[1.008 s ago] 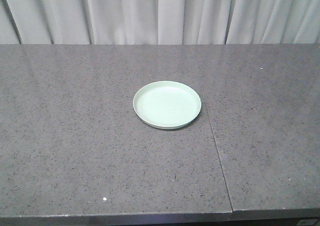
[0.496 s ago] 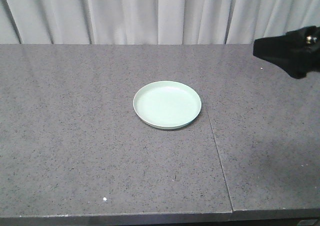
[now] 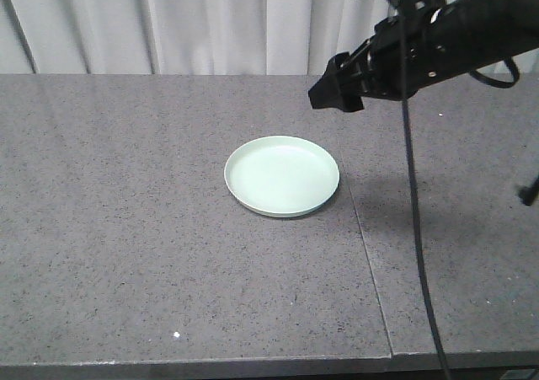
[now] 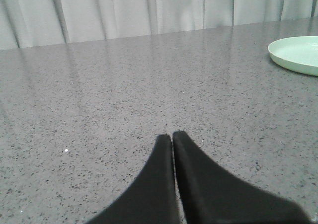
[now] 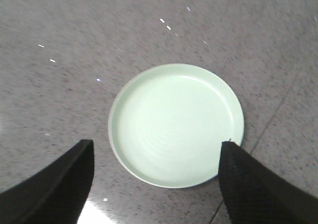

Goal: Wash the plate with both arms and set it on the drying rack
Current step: 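Lower the right gripper onto the rim of the pale green plate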

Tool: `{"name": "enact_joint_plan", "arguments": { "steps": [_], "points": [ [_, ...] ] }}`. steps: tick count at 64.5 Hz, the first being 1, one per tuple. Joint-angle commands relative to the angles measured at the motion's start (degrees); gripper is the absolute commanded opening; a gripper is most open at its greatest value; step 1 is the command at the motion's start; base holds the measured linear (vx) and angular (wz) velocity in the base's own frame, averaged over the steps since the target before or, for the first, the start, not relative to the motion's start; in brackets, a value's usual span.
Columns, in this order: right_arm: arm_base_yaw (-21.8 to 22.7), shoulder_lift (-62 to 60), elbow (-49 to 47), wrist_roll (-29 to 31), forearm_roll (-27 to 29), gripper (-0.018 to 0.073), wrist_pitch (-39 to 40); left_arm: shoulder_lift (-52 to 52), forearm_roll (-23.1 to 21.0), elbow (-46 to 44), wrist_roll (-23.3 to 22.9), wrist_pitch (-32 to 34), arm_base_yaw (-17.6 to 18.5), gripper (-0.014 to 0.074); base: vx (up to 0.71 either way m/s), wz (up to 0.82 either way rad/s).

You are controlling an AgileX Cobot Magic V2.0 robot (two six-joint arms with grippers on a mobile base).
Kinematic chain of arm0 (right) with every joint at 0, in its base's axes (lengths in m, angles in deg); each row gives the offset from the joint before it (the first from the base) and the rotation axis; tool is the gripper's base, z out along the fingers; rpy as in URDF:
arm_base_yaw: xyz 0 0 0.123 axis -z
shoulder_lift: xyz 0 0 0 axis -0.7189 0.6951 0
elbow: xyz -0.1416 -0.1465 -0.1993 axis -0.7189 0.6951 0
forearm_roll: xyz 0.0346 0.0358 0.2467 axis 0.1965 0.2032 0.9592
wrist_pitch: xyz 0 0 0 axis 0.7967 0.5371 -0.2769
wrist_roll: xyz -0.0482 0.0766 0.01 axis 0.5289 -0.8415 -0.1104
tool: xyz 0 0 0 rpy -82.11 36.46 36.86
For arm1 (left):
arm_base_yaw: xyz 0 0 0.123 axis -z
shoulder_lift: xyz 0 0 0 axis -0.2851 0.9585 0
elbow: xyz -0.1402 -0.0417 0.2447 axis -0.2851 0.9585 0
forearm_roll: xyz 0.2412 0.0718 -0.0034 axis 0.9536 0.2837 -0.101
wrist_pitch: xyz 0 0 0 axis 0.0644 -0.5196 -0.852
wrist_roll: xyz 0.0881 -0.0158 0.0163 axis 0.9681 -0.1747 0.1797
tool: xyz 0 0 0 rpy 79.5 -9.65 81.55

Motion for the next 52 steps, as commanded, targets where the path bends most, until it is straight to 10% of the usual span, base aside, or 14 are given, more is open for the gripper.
{"name": "enact_joint_plan", "arguments": {
  "steps": [1,52],
  "points": [
    [-0.34,3.52,-5.37,-7.01,-6.83,0.0512,1.84,-0.87,-0.05,-1.24,-0.41,4.13,0.24,-0.0006,0.00,0.00],
    [-0.20,28.03,-22.71,-15.21,-18.96,0.0512,-5.57,-0.87,-0.05,-1.24,-0.41,4.13,0.24,-0.0006,0.00,0.00]
  ]
}}
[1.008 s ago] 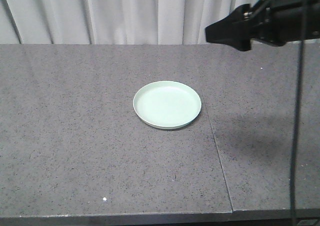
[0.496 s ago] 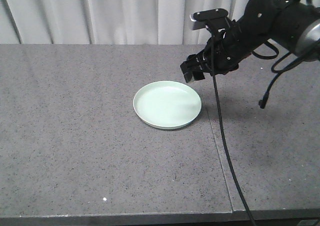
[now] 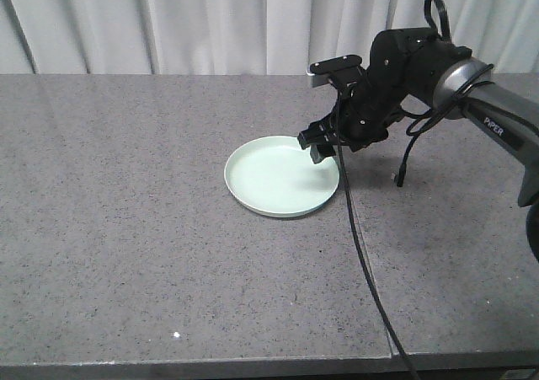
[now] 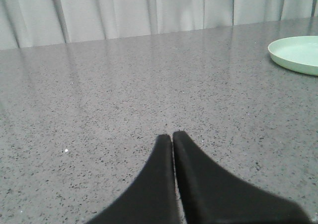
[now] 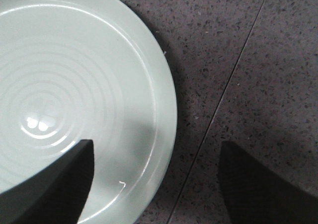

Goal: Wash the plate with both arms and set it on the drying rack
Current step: 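Lower the right gripper onto the rim of the pale green plate, then grip the plate rim with the right gripper and lift it up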

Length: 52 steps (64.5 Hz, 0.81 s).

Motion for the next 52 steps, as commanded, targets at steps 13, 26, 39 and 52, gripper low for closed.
{"name": "enact_joint_plan", "arguments": {
  "steps": [13,26,39,52],
  "points": [
    [0.09,-1.67,-1.93,-0.43,-0.36,0.0506,1.36,-0.87,-0.05,-1.24,-0.41,4.13,0.24,-0.0006,0.00,0.00],
    [0.09,-1.67,-1.93,-0.49,-0.51,0.0483,0.58,-0.87,-0.05,-1.24,-0.41,4.13,0.24,-0.0006,0.00,0.00],
    [0.09,-0.65,-1.88,-0.50,-0.71,0.0482,-0.59,-0.87,-0.05,-1.24,-0.41,4.13,0.24,-0.0006,0.00,0.00],
    [0.09,0.15,-1.88,-0.51,-0.77,0.0412,-1.48,-0.87,-0.05,-1.24,-0.41,4.13,0.24,-0.0006,0.00,0.00]
  ]
}}
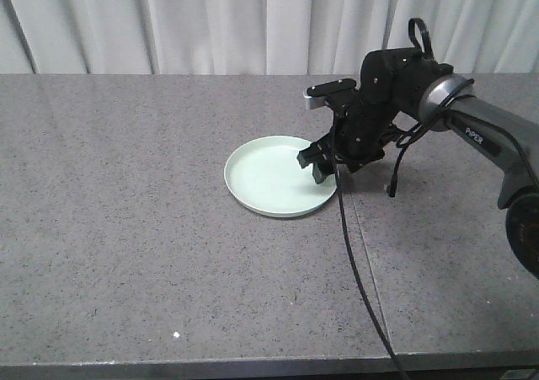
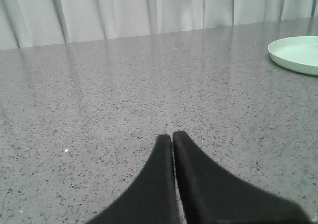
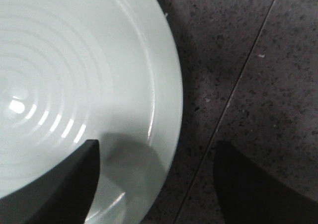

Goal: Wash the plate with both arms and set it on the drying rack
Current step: 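Grip the plate rim with the right gripper and lift it up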

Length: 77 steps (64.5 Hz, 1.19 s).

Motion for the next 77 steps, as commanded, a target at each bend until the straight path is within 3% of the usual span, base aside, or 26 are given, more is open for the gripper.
{"name": "enact_joint_plan", "arguments": {
  "steps": [1,21,40,56,65,77],
  "points": [
    [0.09,-3.38,-1.77,0.10,-0.48,0.0400,0.62,-0.87,-0.05,-1.24,-0.41,4.13,0.24,-0.0006,0.00,0.00],
    [0.09,-3.38,-1.77,0.16,-2.00,-0.0017,-1.38,-0.87,-0.05,-1.24,-0.41,4.13,0.24,-0.0006,0.00,0.00],
    [0.20,-6.06,-1.77,0.42,-1.07,-0.0007,-1.19,-0.87,-0.05,-1.24,-0.41,4.13,0.24,-0.0006,0.00,0.00],
    [0.80,-16.31,-1.77,2.03,-0.44,-0.0002,-2.10,-0.87,-0.05,-1.24,-0.41,4.13,0.24,-0.0006,0.00,0.00],
    [3.89,-23.87,-1.77,3.81,6.29,-0.0001,-5.45,-0.87,-0.05,-1.24,-0.41,4.13,0.24,-0.0006,0.00,0.00],
    [11.27,-34.28,-1.12,9.02,17.08,-0.0001,-11.33,-0.87,-0.05,-1.24,-0.41,4.13,0.24,-0.0006,0.00,0.00]
  ]
}}
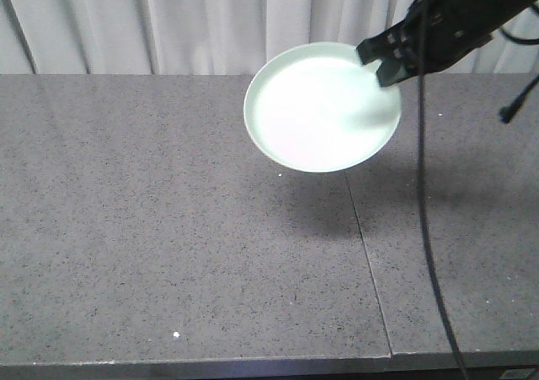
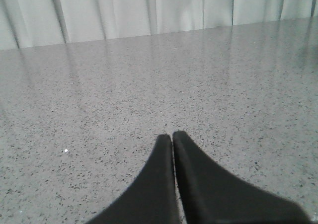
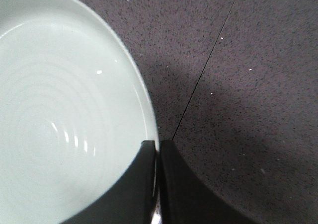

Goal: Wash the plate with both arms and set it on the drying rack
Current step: 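Grip the plate rim with the right gripper and lift it up, then hold the plate raised in the right gripper while stationary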

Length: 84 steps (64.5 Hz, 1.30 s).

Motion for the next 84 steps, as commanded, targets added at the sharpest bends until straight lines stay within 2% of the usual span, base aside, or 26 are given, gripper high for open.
{"name": "enact_joint_plan", "arguments": {
  "steps": [1,10,17,22,30,50,61,69,84],
  "points": [
    [4.00,-8.59,-0.61,3.24,7.00,-0.0001,-1.48,-0.87,-0.05,-1.24,-0.41,4.13,0.24,-0.0006,0.00,0.00],
    [9.80,-17.45,5.53,6.85,13.79,-0.0001,-1.53,-0.87,-0.05,-1.24,-0.41,4.13,0.24,-0.0006,0.00,0.00],
    [13.61,-25.58,15.17,10.43,17.94,-0.0001,-0.30,-0.87,-0.05,-1.24,-0.41,4.13,0.24,-0.0006,0.00,0.00],
    [16.07,-31.49,22.93,13.48,19.43,-0.0001,1.59,-0.87,-0.05,-1.24,-0.41,4.13,0.24,-0.0006,0.00,0.00],
    [19.06,-40.51,35.08,14.53,20.94,-0.0001,4.55,-0.87,-0.05,-1.24,-0.41,4.13,0.24,-0.0006,0.00,0.00],
    [19.06,-62.93,64.01,16.26,21.09,-0.0001,11.59,-0.87,-0.05,-1.24,-0.41,4.13,0.24,-0.0006,0.00,0.00],
    [19.06,-72.13,74.82,15.07,20.59,-0.0001,17.69,-0.87,-0.05,-1.24,-0.41,4.13,0.24,-0.0006,0.00,0.00],
    [19.06,-74.49,78.64,15.06,20.88,-0.0001,18.02,-0.87,-0.05,-1.24,-0.41,4.13,0.24,-0.0006,0.00,0.00],
    [18.99,-75.07,79.17,15.06,20.54,-0.0001,18.92,-0.87,-0.05,-1.24,-0.41,4.13,0.24,-0.0006,0.00,0.00]
  ]
}}
